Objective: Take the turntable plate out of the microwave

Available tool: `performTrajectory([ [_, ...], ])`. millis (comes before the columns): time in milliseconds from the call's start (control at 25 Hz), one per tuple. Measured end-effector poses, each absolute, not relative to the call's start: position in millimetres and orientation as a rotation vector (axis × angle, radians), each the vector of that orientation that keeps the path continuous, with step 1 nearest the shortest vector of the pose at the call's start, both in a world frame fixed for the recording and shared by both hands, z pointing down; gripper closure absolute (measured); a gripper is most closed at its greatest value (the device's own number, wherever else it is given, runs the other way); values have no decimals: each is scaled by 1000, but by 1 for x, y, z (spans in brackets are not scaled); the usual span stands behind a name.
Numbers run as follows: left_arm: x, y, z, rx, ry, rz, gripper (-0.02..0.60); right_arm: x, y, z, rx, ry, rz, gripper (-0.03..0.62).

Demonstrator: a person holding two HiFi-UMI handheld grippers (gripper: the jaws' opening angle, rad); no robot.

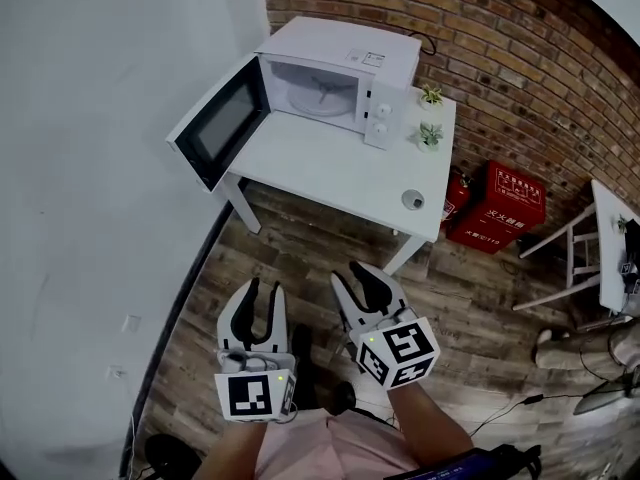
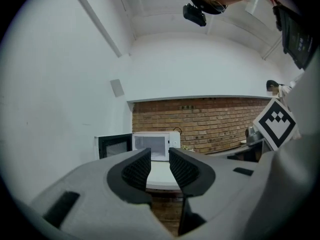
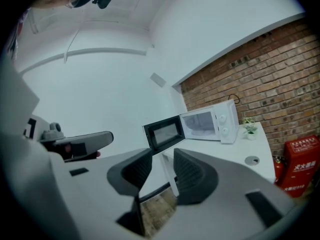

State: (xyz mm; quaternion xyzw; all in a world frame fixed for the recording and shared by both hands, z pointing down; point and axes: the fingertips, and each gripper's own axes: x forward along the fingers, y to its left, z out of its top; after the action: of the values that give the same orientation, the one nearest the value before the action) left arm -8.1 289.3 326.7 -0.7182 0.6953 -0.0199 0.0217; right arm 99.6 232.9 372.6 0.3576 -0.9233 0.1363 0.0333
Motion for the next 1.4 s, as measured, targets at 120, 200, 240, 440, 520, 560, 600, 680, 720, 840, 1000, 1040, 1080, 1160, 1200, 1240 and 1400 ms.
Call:
performTrajectory([
  [120,-31,250,333,-2262,2136,-57,468,78,198,381,1119,-2814,429,457],
  [200,-46,223,331,-2284,2111,-54,468,65,173,384,1146,-2794,439,457],
  [240,-54,210,329,-2292,2096,-48,468,58,161,383,1163,-2785,438,457],
  [440,-91,151,313,-2315,2027,-8,468,24,105,367,1237,-2779,399,461],
  [520,-102,132,304,-2320,1997,9,468,13,87,357,1265,-2784,375,462],
  [560,-107,123,300,-2322,1981,19,468,8,78,352,1279,-2787,362,464],
  [600,-111,116,296,-2324,1966,27,471,3,70,347,1290,-2790,351,464],
  [680,-118,102,289,-2328,1945,39,471,-4,57,340,1309,-2795,333,465],
  [720,-121,97,288,-2330,1938,43,470,-7,51,338,1317,-2795,328,466],
  [840,-125,83,291,-2350,1922,40,471,-11,36,337,1346,-2787,330,468],
  [1000,-128,66,304,-2390,1920,2,474,-11,20,346,1369,-2760,370,468],
  [1040,-128,62,308,-2401,1921,-11,474,-11,17,349,1374,-2754,382,470],
  [1080,-127,57,312,-2412,1920,-22,474,-10,13,352,1380,-2748,393,470],
  [1160,-126,46,321,-2430,1917,-43,474,-9,2,361,1392,-2736,418,470],
  [1200,-125,40,325,-2439,1914,-53,474,-8,-4,366,1397,-2730,431,470],
  [1240,-125,33,330,-2449,1911,-62,474,-7,-10,371,1403,-2723,444,470],
  [1400,-122,0,343,-2484,1886,-98,474,-7,-43,386,1420,-2707,486,470],
])
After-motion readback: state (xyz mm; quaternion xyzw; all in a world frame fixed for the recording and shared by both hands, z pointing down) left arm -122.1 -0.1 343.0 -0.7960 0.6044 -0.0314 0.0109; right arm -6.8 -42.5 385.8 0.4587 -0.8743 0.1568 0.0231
